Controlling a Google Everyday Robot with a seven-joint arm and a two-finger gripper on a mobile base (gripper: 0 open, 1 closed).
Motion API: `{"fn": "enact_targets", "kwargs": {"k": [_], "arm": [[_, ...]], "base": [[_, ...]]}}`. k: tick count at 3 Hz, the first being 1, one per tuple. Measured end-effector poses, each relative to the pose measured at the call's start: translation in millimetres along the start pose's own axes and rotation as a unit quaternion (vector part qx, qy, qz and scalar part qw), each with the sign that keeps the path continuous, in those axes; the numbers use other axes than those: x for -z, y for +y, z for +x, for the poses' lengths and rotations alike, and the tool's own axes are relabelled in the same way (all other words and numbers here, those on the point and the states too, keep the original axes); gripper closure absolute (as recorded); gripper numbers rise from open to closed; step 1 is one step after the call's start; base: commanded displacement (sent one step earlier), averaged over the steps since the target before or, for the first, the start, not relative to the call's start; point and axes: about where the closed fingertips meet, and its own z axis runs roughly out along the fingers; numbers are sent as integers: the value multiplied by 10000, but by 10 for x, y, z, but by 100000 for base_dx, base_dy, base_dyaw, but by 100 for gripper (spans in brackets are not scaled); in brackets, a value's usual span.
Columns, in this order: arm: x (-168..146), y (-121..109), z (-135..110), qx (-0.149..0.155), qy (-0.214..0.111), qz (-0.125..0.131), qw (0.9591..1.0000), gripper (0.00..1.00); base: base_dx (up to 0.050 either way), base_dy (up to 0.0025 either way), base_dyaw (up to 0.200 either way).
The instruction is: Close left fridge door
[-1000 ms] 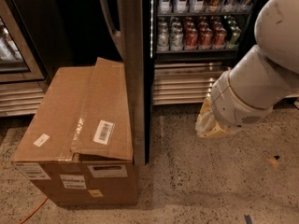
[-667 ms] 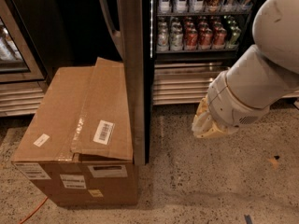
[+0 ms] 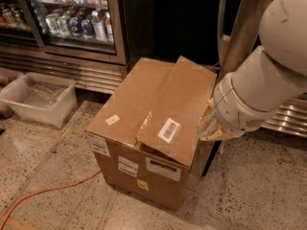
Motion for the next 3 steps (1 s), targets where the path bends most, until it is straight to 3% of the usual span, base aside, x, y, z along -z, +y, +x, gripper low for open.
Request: {"fn": "enact_targets", "kwargs": {"k": [1,3], "arm": [[0,0,0,0,0,0,10000,100],[0,0,0,0,0,0,10000,100]], "base": [[0,1,19392],[4645,3,-75]]}}
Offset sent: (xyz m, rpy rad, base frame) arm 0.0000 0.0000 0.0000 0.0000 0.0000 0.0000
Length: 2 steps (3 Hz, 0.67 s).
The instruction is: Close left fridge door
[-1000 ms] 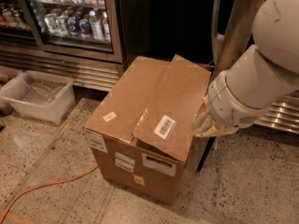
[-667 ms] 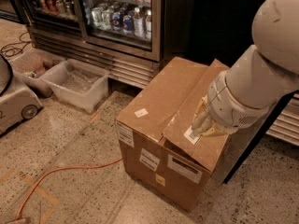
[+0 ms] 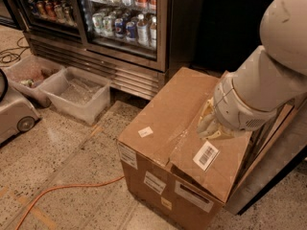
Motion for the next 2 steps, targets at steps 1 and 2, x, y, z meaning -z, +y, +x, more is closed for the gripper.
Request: {"fn": "enact_targets", "kwargs": {"k": [1,2], "arm": [[0,0,0,0,0,0,10000,100],[48,-86,26,-124,46,-95,9999,100]], "base": [[0,0,0],[0,0,0]]}}
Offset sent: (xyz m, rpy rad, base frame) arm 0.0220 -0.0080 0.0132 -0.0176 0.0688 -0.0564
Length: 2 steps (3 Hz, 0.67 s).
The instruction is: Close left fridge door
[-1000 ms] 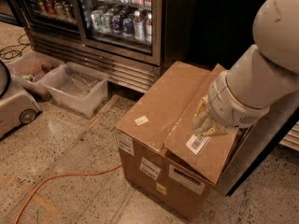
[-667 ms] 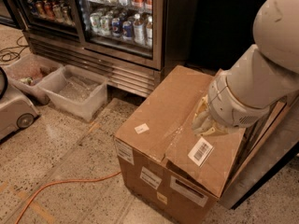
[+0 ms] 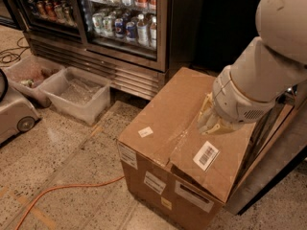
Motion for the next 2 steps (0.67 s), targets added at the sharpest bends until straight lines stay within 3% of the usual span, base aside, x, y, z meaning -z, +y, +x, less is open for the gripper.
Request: {"fn": "enact_targets", "kwargs": {"k": [1,2], "arm": [[76,-173,58,-185,98,-106,9997,100],[294,-700,8,-518,452,-282,9972,100]], "base": [[0,0,0],[0,0,0]]}}
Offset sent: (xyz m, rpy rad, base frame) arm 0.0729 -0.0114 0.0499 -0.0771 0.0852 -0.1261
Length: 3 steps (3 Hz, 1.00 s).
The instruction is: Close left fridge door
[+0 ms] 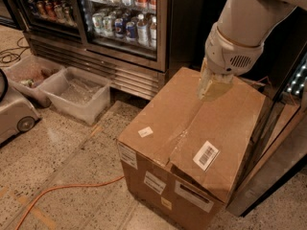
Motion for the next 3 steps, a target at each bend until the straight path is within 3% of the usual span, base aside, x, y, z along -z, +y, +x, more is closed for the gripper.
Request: {"fn": "enact_targets", "kwargs": {"k": [1,3], "arm": [[-1,0,0,0,0,0,10000,100],[-421,-13,-21,-33,-146,-357,9992,100]], "base": [[0,0,0],[0,0,0]]}}
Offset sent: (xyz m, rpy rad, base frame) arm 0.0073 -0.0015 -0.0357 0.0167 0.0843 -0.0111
